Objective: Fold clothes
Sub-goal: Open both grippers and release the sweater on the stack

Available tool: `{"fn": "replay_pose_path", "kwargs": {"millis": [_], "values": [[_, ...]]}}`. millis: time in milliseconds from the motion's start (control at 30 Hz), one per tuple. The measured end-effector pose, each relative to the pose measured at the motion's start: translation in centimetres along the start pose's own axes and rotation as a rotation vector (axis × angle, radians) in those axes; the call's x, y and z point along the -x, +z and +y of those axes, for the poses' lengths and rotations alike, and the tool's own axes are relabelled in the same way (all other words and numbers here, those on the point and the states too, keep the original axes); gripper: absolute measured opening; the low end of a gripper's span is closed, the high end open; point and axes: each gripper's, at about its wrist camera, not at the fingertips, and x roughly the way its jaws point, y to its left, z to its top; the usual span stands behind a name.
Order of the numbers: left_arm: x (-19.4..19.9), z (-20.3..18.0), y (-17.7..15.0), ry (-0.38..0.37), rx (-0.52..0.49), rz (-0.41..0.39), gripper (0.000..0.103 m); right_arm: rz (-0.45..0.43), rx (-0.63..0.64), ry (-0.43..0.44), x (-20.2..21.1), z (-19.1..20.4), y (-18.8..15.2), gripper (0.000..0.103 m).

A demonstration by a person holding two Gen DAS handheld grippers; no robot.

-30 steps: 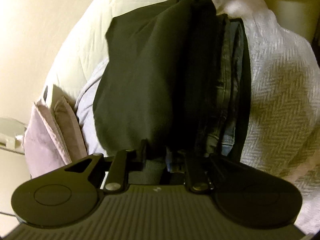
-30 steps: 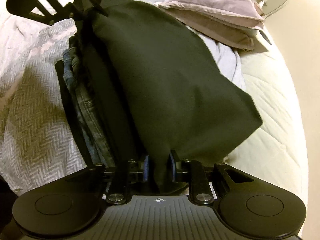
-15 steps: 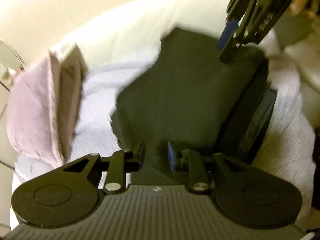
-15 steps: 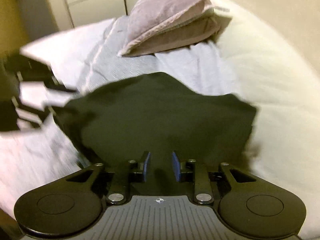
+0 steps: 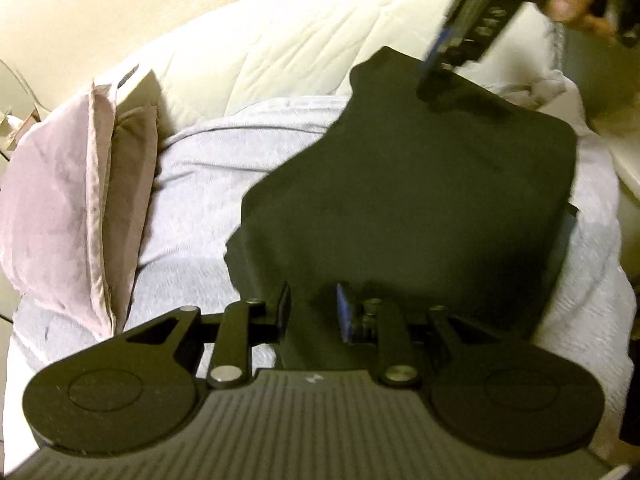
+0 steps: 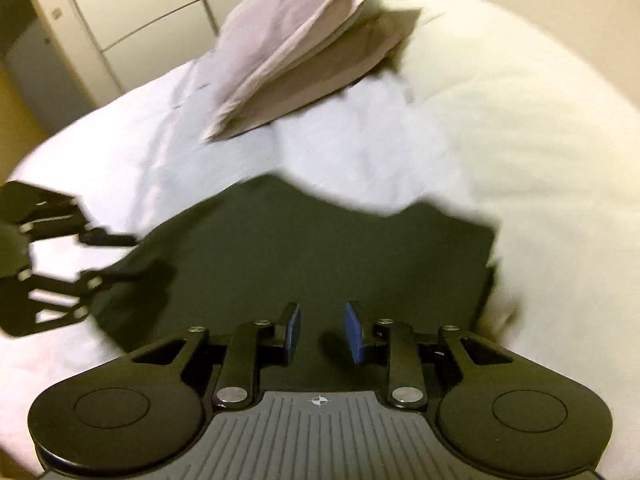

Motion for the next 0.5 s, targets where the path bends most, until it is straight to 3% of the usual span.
{"fn": "replay_pose_path", "kwargs": {"millis": [100,233,400,500], "values": [[-2.9,0.6,0.6,-0.014,0.006,0.039,0.022,0.017,-0.011,-0.088,-3.0,-2.2,1.6,0.032],[-5.5,0.1,-0.1,-0.023,-0.029,0.076,0.022,0.105,-0.058,-0.047,-8.1,-4.7,0.8,0.033],[-3.3,0.5,0.5,-0.006,0.015,0.058,0.025,0.104,-0.054,-0.015,-7.1,-2.8,-0.9,0.035],[-0.5,0.6,0.6,-0.031,0.102,0.017,0.025,0.104,-0.051,0.002,-6.4,-1.5,-2.1,0.038]]}}
